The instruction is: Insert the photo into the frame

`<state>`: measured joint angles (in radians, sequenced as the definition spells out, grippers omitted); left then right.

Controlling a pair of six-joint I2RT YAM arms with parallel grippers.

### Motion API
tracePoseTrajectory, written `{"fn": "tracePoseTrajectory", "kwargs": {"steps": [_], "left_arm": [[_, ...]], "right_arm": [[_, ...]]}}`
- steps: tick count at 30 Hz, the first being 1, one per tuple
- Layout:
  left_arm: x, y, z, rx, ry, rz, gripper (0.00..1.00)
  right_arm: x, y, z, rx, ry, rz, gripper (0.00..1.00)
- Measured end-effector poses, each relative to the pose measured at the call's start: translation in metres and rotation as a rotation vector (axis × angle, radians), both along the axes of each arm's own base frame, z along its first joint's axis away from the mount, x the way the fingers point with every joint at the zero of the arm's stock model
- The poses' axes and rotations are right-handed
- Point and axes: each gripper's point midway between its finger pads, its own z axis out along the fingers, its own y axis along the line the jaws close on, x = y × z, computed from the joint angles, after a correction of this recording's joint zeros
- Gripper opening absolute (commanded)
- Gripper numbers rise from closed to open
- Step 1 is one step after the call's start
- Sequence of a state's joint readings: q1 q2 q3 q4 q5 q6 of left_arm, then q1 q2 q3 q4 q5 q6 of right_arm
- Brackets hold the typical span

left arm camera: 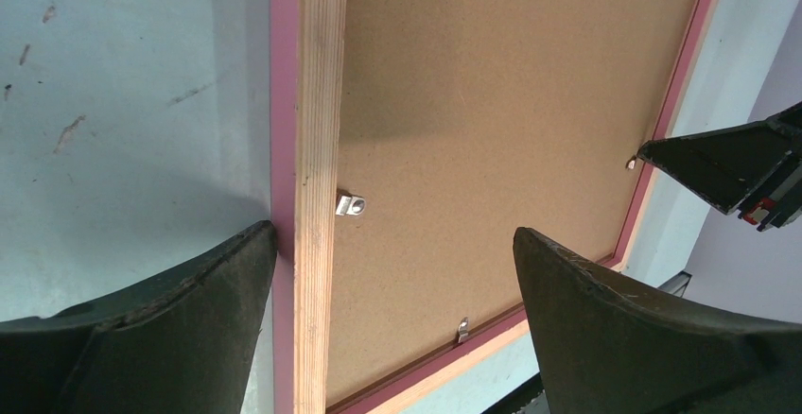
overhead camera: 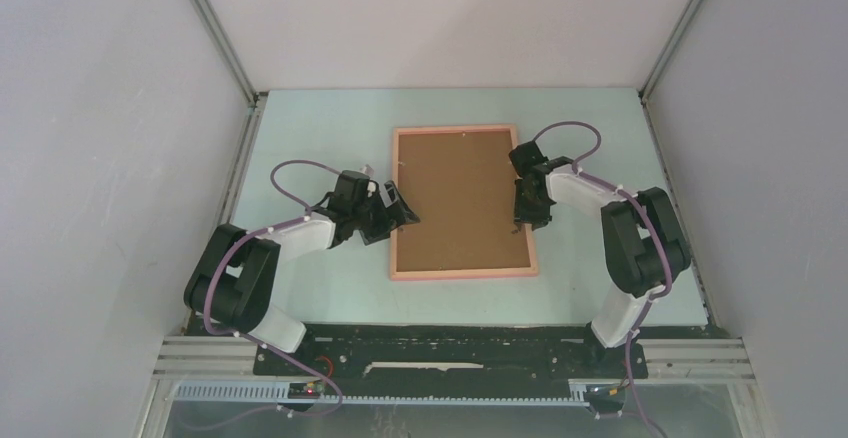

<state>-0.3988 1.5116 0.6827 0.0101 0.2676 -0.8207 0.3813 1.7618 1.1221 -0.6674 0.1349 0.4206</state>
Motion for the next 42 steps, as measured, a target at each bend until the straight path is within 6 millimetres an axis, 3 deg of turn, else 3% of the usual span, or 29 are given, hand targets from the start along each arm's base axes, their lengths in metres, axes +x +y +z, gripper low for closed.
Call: {"fn": "tracePoseTrajectory", "kwargs": {"steps": [3,7,18,31,42], "left_arm": [[0.0,0.0,0.0,0.0,0.0,0.0,0.95],[0.0,0.0,0.0,0.0,0.0,0.0,0.95],[0.0,0.001,0.0,0.0,0.0,0.002,0.95],[0.001,0.0,0.0,-0.002,-0.001,0.001,0.95],[0.001,0.0,0.0,-0.004,-0.001,0.0,0.95]], "right_arm": [[0.0,-0.002,0.0,-0.008,-0.008,0.009,0.38],[0.0,-0.004,0.0,-0.016,-0.015,0.019,0.52],[-0.008,-0.004,0.003,-0.021,0.001,0.028,0.63],[-0.021,0.01,0.0,0.007,0.052,0.065,0.66],[-0.006,0.011,0.009,0.019,0.019,0.024,0.66]]}}
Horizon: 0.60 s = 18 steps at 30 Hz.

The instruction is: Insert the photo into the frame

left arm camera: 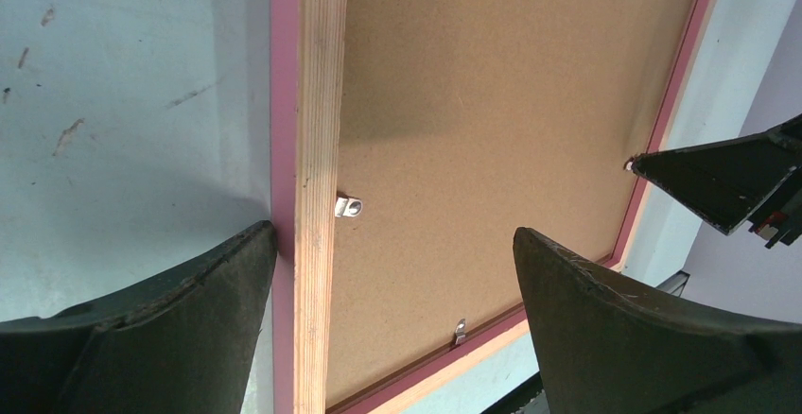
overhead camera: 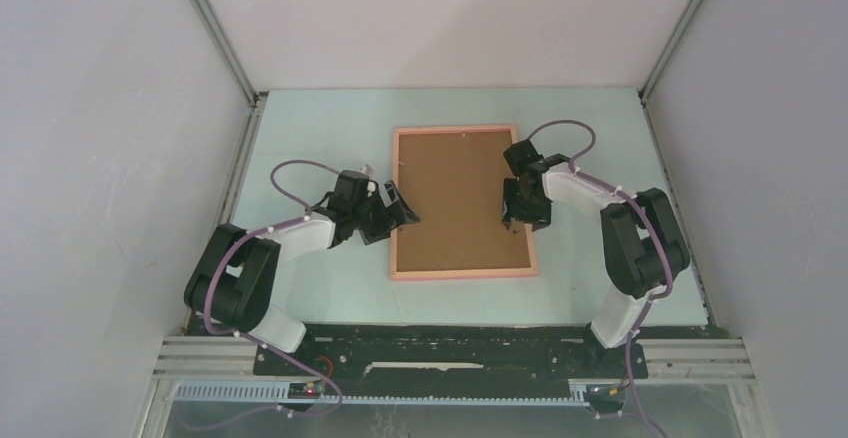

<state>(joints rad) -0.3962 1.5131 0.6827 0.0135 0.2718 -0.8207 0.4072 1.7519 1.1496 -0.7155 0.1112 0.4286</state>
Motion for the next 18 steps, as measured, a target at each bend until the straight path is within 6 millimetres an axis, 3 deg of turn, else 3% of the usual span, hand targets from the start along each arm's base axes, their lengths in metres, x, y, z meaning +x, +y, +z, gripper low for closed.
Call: {"fn": "tracePoseTrajectory", "kwargs": {"steps": [11,18], "left_arm": [[0.0,-0.0003,-0.0001,-0.001,0.0,-0.001,0.95],[0.0,-0.0004,-0.0002,-0.002,0.001,-0.002,0.95]], "right_arm": [[0.0007,-0.0036,-0.0084,-0.031,0.022,-0.006,0.62],[0.0001,-0.0069,-0.0085,-0.046,0.024,-0.002,0.36]]}}
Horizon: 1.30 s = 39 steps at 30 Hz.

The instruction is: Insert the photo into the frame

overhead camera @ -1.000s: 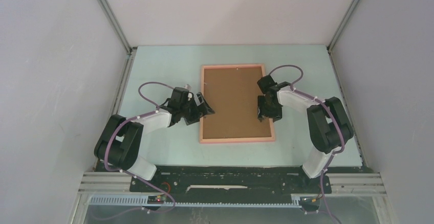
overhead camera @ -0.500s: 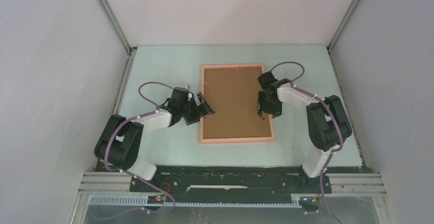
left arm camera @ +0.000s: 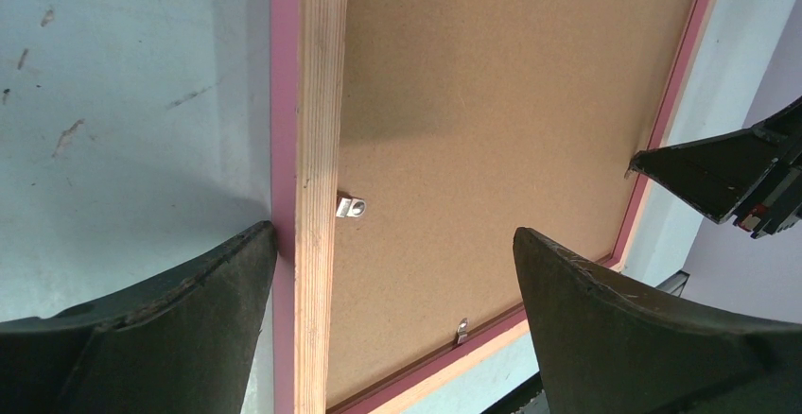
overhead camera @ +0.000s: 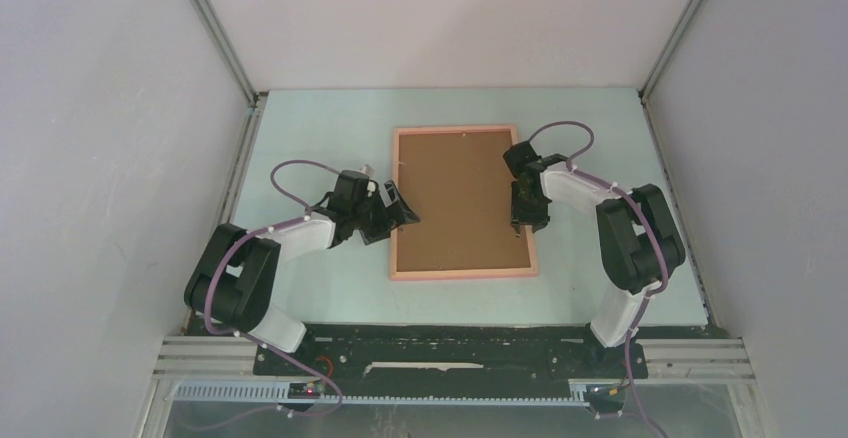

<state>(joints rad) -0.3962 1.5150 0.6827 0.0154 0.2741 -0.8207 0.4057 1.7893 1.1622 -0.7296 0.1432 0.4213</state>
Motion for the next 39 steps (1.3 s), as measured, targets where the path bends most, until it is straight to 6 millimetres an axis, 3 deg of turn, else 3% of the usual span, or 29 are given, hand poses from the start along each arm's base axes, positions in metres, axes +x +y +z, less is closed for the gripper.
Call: {"fn": "tracePoseTrajectory", "kwargs": {"steps": [10,13,18,24,34,37,39], "left_arm": [[0.001,0.001,0.0,0.0,-0.002,0.002,0.95],[0.001,0.001,0.0,0.0,-0.002,0.002,0.95],[0.001,0.0,0.0,0.0,-0.002,0.002,0.95],[0.001,0.0,0.0,-0.004,-0.003,0.0,0.95],[0.001,-0.001,0.001,-0.007,-0.003,-0.004,0.95],[0.0,-0.001,0.001,-0.008,-0.003,-0.005,0.95],[0.001,-0.001,0.001,-0.009,-0.003,-0.005,0.95]], "right_arm": [[-0.001,-0.011,0.0,-0.041,0.002,0.012,0.23],[-0.001,-0.011,0.001,-0.036,0.003,0.017,0.45],[-0.005,-0.013,0.005,-0.039,-0.006,0.015,0.55],[-0.006,-0.005,0.025,0.003,-0.054,0.031,0.58],[-0.012,-0.005,0.001,-0.015,0.023,0.038,0.56],[-0.011,-0.005,0.001,-0.015,0.024,0.04,0.52],[-0.01,-0.004,0.0,-0.012,0.025,0.041,0.43]]}}
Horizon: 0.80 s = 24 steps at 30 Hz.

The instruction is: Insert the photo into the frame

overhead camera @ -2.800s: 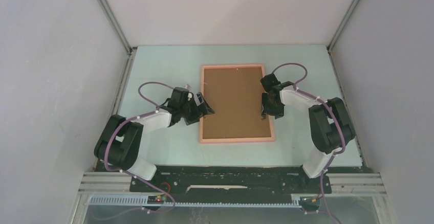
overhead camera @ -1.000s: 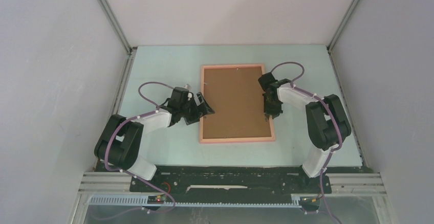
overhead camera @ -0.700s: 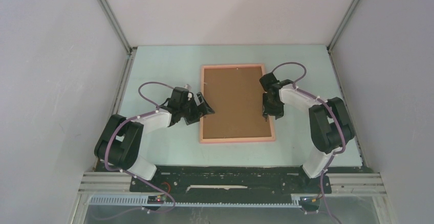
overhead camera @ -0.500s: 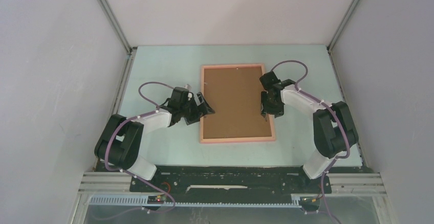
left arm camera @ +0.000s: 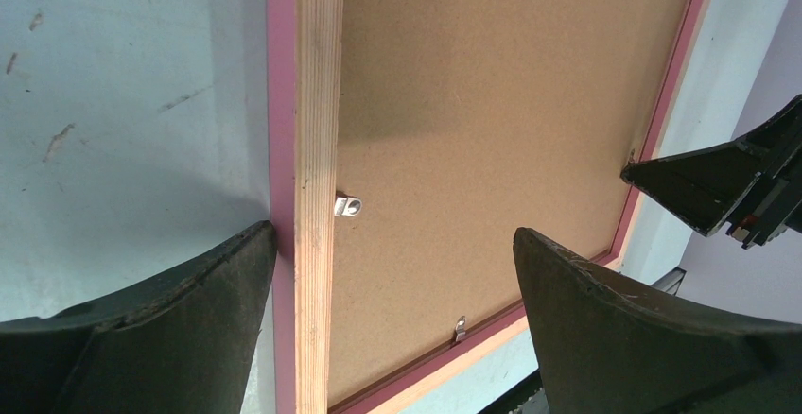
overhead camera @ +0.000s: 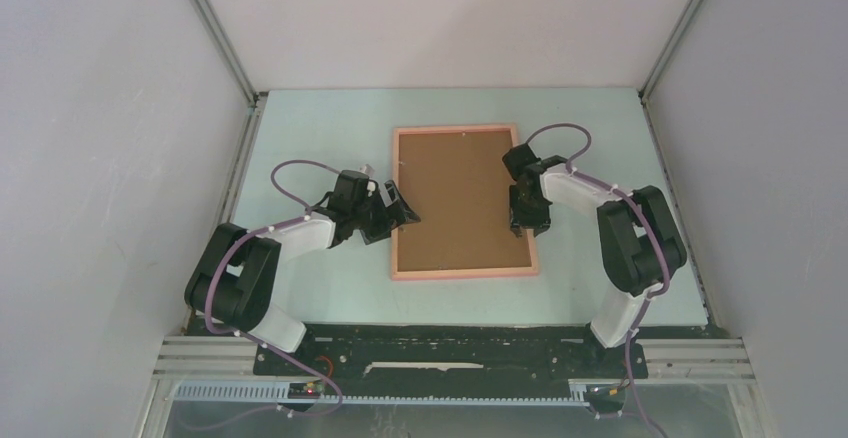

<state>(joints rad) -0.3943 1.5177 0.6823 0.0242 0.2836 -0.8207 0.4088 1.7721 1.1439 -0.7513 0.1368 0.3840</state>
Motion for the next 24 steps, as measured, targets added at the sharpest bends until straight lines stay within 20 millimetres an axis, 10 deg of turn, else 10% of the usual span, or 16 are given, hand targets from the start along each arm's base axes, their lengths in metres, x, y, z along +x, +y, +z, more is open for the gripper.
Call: {"fn": "tracePoseTrajectory", "kwargs": {"steps": [12,24], "left_arm": [[0.0002,-0.0002,0.0001,-0.001,-0.001,-0.001,0.95],[0.0003,-0.0002,0.0001,-0.001,-0.001,0.0,0.95]], "right_arm": [[-0.0008,-0.0106,0.0001,-0.069,0.005,0.025,0.19],[-0.0011,-0.0072,0.0017,-0.083,0.006,0.052,0.44]]}}
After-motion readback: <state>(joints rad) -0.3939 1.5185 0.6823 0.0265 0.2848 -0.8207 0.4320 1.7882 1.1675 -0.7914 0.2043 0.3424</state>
